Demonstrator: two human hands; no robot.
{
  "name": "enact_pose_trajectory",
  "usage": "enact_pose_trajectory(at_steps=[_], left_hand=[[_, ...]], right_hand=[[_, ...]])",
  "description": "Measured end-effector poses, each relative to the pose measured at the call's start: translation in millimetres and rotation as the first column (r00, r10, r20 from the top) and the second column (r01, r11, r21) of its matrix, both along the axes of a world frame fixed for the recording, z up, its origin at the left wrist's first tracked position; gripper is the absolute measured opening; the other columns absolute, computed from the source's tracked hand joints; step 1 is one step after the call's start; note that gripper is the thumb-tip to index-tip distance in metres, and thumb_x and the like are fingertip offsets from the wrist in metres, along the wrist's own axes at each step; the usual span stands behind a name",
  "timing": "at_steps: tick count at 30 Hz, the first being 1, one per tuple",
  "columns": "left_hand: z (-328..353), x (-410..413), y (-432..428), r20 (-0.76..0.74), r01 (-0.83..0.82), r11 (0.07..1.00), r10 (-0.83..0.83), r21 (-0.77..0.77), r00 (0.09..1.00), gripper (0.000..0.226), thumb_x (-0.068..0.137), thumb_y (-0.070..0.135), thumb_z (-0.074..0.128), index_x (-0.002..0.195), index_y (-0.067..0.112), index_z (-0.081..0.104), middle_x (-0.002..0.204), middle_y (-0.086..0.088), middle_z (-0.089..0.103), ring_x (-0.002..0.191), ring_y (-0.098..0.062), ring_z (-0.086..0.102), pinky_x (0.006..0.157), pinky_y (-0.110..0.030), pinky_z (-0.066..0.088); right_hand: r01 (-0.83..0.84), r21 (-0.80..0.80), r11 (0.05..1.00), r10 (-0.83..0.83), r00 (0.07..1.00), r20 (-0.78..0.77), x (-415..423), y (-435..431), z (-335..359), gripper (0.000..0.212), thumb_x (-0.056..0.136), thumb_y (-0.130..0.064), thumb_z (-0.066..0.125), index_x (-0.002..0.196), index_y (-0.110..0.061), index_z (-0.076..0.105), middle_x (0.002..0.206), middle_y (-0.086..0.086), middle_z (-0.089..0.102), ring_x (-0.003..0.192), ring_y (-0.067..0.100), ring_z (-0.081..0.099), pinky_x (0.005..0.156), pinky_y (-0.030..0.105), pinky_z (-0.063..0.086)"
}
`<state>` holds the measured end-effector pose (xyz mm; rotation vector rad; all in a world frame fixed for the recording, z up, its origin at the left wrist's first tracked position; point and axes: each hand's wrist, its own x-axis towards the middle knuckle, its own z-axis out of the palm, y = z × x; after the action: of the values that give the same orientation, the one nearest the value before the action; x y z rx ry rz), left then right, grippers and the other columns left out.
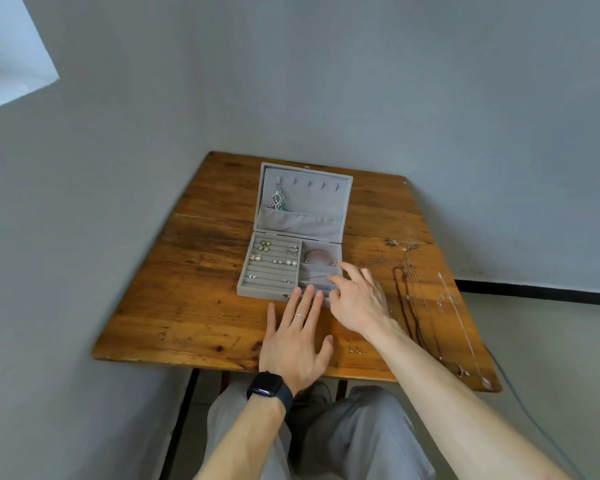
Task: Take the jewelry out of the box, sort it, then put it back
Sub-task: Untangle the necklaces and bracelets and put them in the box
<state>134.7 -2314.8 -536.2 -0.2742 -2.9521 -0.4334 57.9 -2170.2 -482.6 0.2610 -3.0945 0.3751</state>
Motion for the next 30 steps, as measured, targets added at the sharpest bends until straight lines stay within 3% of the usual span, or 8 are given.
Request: enact_pose_trajectory(at_steps=[9, 14, 18, 22, 27, 30], left_hand=[[1.8, -0.7, -0.6, 0.001, 0.004, 1.0, -0.004, -0.028, 1.0, 0.076, 0.095, 0.06, 0.025, 0.16, 0.027, 0.004, 0.167, 0.009, -0.007, 0.152, -0.012, -0.016, 0.12, -0.054, -0.004], [0.1, -0.5, -1.9, -0.002, 0.0, 0.999, 0.0, -0.035, 1.0, 0.076, 0.095, 0.061, 0.025, 0.16, 0.029, 0.001, 0.166, 0.01, -0.008, 0.152, -0.012, -0.014, 0.119, -0.054, -0.003], [-1.8, -0.7, -2.8, -0.001, 0.005, 0.999, -0.005, -0.045, 1.0, 0.076, 0.095, 0.064, 0.022, 0.159, 0.031, -0.004, 0.166, 0.011, -0.01, 0.152, -0.012, -0.016, 0.12, -0.052, -0.005], [-0.7, -2.1, -3.7, 0.008, 0.003, 0.998, -0.002, -0.057, 1.0, 0.076, 0.095, 0.066, 0.019, 0.159, 0.031, -0.005, 0.165, 0.011, -0.013, 0.151, -0.01, -0.019, 0.121, -0.05, -0.006], [1.3, -1.9, -4.8, 0.009, 0.006, 0.997, -0.006, -0.072, 1.0, 0.076, 0.095, 0.067, 0.014, 0.159, 0.031, -0.005, 0.166, 0.01, -0.011, 0.152, -0.012, -0.017, 0.122, -0.051, -0.005], [2.0, -0.7, -5.4, 0.005, 0.009, 0.998, -0.009, -0.069, 1.0, 0.076, 0.095, 0.067, 0.014, 0.16, 0.031, -0.003, 0.166, 0.01, -0.009, 0.152, -0.012, -0.014, 0.123, -0.053, 0.003]], right_hand=[[0.013, -0.08, 0.997, -0.013, 1.0, 0.006, 0.4, 2.5, -3.2, 0.04, 0.097, -0.029, 0.045, 0.134, -0.024, 0.061, 0.159, -0.005, 0.034, 0.137, 0.026, 0.036, 0.11, 0.047, 0.036], [-0.016, -0.229, 0.973, 0.0, 0.997, -0.073, 15.8, 15.3, 2.4, 0.039, 0.099, -0.027, 0.049, 0.137, -0.024, 0.057, 0.147, -0.002, 0.051, 0.132, 0.022, 0.045, 0.109, 0.036, 0.036], [0.02, -0.376, 0.926, -0.084, 0.985, -0.153, 51.8, 40.7, 10.2, 0.033, 0.097, -0.026, 0.056, 0.129, -0.027, 0.062, 0.132, -0.007, 0.062, 0.123, 0.013, 0.049, 0.099, 0.023, 0.034], [0.138, -0.462, 0.876, -0.245, 0.953, -0.18, 102.1, 79.9, 8.6, 0.032, 0.094, -0.023, 0.063, 0.126, -0.025, 0.064, 0.123, -0.01, 0.066, 0.113, 0.002, 0.048, 0.1, 0.028, 0.035], [0.266, -0.328, 0.906, -0.345, 0.915, -0.209, 157.4, 115.6, -10.4, 0.036, 0.086, -0.016, 0.072, 0.122, -0.016, 0.069, 0.105, -0.004, 0.067, 0.095, 0.017, 0.051, 0.081, 0.03, 0.041], [0.288, -0.238, 0.927, -0.335, 0.924, -0.184, 175.3, 120.2, -21.9, 0.043, 0.083, -0.02, 0.075, 0.126, -0.016, 0.067, 0.11, -0.002, 0.064, 0.102, 0.02, 0.048, 0.084, 0.034, 0.046]])
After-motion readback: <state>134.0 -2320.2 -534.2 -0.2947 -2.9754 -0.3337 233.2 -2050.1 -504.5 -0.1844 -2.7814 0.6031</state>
